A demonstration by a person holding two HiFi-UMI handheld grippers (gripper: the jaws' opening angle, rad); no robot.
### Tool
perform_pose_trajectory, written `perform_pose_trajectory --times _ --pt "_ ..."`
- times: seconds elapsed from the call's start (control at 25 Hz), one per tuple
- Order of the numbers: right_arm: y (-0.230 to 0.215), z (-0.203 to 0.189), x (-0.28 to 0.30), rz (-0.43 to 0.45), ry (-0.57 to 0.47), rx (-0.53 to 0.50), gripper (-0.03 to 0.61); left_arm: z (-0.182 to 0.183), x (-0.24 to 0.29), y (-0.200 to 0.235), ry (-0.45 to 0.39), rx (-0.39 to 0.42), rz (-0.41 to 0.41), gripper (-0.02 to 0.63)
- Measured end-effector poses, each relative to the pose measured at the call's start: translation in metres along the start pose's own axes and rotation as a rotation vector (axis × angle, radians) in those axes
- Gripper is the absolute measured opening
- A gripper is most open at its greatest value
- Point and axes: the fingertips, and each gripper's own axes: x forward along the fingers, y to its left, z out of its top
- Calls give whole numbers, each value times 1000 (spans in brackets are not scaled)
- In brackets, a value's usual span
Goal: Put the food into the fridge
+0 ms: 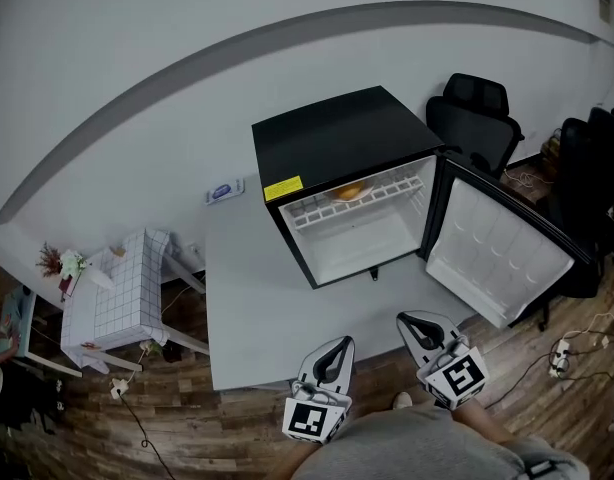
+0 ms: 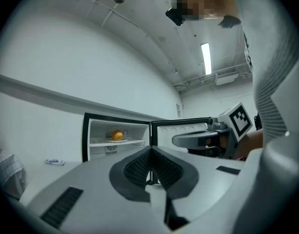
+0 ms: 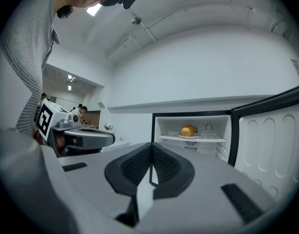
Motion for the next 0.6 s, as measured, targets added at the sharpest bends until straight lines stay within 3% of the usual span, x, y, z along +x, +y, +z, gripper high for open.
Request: perform_pose_trajectory --times 0.2,0.6 --pt "29 -5 -1 47 22 1 12 -19 -26 -7 43 -10 -37 11" --pt "50 12 12 35 -7 -21 12 -3 -40 13 3 -19 -14 11"
